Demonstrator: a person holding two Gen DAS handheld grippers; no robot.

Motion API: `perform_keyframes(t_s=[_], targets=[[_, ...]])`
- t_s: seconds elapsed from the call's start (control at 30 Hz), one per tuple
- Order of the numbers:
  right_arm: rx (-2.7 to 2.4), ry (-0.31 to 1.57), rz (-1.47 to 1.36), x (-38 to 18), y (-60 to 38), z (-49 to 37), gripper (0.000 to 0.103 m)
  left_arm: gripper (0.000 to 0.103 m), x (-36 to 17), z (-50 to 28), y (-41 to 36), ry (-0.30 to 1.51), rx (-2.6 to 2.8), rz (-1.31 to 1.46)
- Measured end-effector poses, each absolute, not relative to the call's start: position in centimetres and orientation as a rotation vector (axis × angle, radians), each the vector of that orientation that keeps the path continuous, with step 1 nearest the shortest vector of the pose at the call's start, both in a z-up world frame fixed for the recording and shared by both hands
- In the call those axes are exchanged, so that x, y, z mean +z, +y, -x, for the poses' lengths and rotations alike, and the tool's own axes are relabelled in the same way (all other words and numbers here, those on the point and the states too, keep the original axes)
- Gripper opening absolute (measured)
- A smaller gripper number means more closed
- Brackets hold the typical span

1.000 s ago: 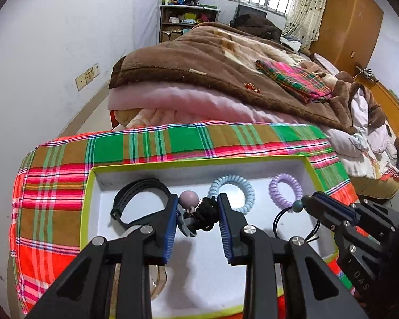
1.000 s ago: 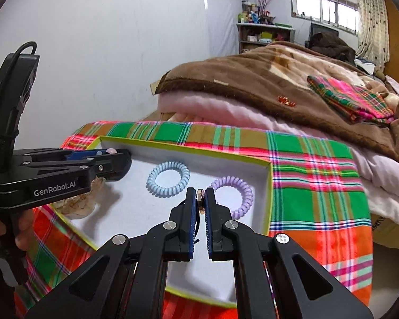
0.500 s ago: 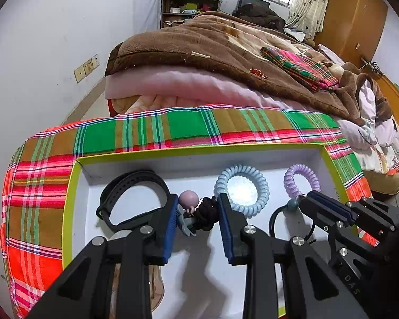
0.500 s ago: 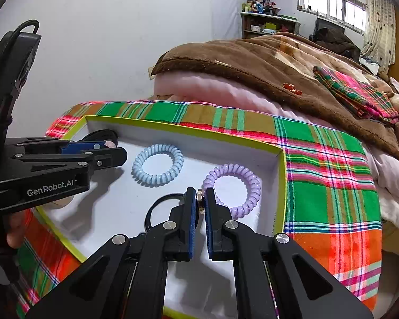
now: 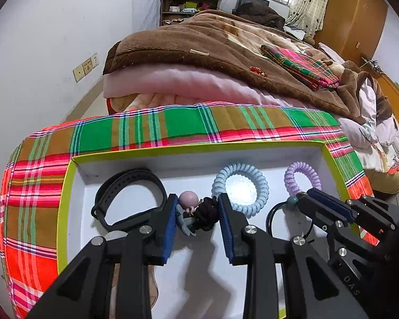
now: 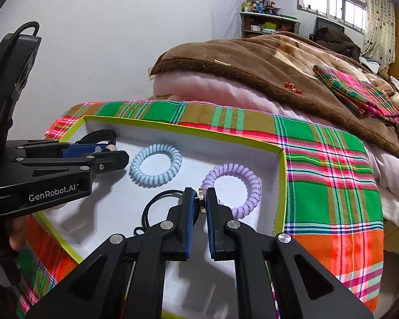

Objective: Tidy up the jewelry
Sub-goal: 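Open the left tool to drop the pink-bead tie while the right tool releases the teal-bead tie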

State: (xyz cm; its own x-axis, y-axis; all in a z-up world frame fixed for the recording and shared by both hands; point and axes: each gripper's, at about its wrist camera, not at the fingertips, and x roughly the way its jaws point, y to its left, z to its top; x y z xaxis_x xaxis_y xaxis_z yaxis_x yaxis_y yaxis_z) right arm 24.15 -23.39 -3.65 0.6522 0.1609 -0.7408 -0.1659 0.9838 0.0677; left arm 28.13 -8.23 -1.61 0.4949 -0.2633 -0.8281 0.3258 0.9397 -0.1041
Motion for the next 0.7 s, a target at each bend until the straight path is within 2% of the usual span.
perform_keyframes(t_s=[0.27,0.57,0.6,0.67,0.7], targets=[[0.186,0.840,-0.002,-3.67,-23.42,-24.09,0.009,0.037,-1.68,-28.00,-8.36,0.987,-0.349,-0.070],[0.174,0.829,-0.014,-3.41,-23.72,-23.84,0.014,0.048,-1.27,-27.61,-8.34,0.971,-0.350,-0.069],[0.174,0.826,-0.016,-3.34,-23.77,-23.79,0.016,0.048,-1.19,-27.53,-8.29,0.969,-0.348,-0.068],[0.173,0.820,-0.020,-3.19,-23.85,-23.65,0.034,0.051,-0.96,-27.33,-8.18,0.962,-0.342,-0.066],[0.174,0.818,-0.023,-3.10,-23.87,-23.57,0.036,0.052,-0.84,-27.26,-8.13,0.959,-0.339,-0.067]])
